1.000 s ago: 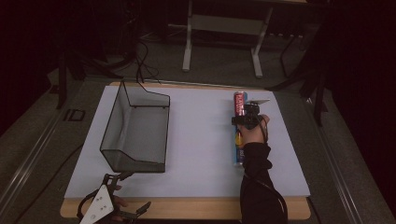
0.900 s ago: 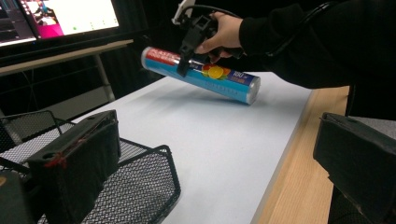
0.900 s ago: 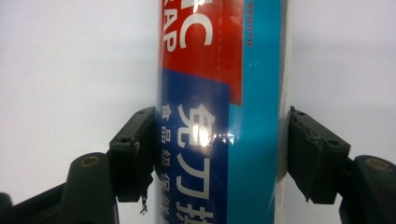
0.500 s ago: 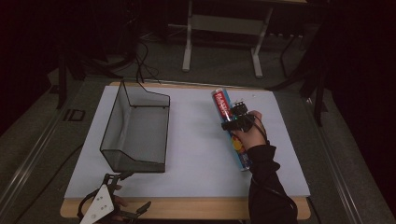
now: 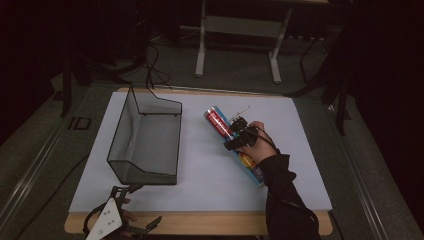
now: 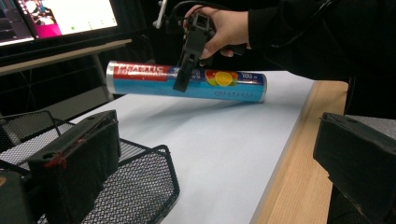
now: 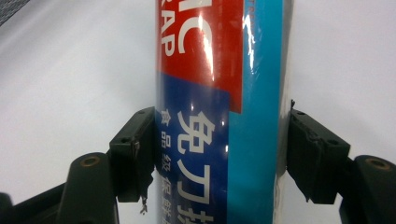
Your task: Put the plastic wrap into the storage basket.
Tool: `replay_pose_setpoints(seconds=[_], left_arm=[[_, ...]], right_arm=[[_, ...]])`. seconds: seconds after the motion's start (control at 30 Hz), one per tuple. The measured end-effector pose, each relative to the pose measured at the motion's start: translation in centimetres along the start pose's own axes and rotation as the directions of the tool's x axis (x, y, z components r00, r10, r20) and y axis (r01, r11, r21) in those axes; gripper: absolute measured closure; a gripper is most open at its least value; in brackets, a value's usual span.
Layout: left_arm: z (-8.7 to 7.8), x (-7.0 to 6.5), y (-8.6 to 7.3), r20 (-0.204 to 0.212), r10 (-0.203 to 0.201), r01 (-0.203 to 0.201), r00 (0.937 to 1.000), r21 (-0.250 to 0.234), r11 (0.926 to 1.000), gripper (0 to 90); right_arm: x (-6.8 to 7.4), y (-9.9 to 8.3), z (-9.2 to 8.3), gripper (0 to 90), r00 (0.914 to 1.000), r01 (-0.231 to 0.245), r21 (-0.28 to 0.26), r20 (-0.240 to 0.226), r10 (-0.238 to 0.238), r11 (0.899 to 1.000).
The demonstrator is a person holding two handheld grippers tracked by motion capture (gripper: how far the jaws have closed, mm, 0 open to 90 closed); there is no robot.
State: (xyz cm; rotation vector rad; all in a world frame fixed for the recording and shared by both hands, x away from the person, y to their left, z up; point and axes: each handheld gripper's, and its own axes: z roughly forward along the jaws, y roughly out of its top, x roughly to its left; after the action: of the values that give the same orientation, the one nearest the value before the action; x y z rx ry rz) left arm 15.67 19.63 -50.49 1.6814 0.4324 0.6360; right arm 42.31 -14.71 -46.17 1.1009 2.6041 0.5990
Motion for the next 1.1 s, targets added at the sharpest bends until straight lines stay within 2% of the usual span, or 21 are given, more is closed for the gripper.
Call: replay_pose_setpoints(seconds=[0.2,0.33,0.6,1.1], left_arm=[[0.0,0.0,0.0,0.002,-0.001,0.001,1.0,0.001,1.0,1.4],[0.0,0.0,0.0,0.004,0.0,0.0,1.0,0.002,1.0,1.4],[0.0,0.0,0.0,0.006,0.001,-0.001,1.0,0.003,1.0,1.4],[0.1,-0.1,0.0,0.01,0.004,-0.004,0.9999,0.005,1.0,1.4]], right_arm=[[0.6,0.1,1.4,31.7,0.9994,0.027,0.042,-0.023,-0.026,0.999],[1.0,0.3,2.5,31.7,0.9992,0.038,0.08,-0.016,-0.037,0.996],[1.3,0.2,3.8,31.6,0.9983,0.052,0.113,-0.032,-0.049,0.992],[1.1,0.3,3.9,31.5,0.998,0.052,0.122,-0.042,-0.047,0.991]])
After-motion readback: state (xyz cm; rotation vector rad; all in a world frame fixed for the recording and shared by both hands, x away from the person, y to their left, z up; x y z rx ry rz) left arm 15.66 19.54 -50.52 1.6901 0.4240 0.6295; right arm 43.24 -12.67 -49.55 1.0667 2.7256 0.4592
